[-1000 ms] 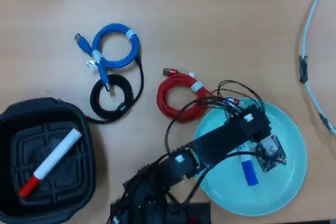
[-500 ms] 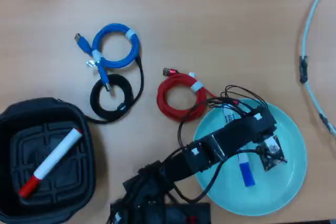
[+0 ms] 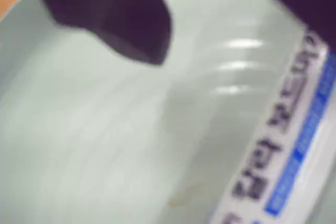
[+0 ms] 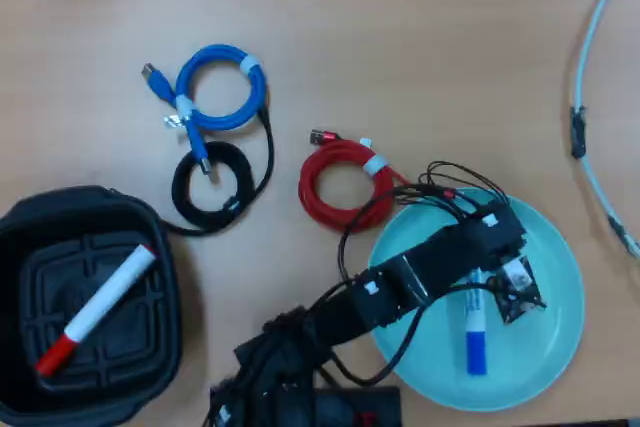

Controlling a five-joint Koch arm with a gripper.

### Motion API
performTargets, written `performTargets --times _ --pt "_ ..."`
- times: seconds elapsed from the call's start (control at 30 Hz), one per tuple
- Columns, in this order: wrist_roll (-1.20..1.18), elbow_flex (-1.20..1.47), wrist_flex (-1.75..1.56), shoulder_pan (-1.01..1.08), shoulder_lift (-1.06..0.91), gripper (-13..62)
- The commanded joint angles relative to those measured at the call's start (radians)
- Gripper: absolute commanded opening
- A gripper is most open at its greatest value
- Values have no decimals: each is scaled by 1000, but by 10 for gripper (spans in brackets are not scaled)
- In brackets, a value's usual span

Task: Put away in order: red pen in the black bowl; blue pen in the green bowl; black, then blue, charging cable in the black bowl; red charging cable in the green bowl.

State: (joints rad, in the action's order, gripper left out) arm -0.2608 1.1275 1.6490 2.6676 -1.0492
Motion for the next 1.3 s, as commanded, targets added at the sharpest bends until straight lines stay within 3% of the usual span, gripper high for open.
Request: performTargets --times 0.0,0.5,1.03,1.27 --pt "-5 -58 21 -14 -21 454" --pt "15 -100 54 -411 -190 454" --pt "502 -91 66 -1006 -322 454" --pt "499 -43 144 -1186 -325 454"
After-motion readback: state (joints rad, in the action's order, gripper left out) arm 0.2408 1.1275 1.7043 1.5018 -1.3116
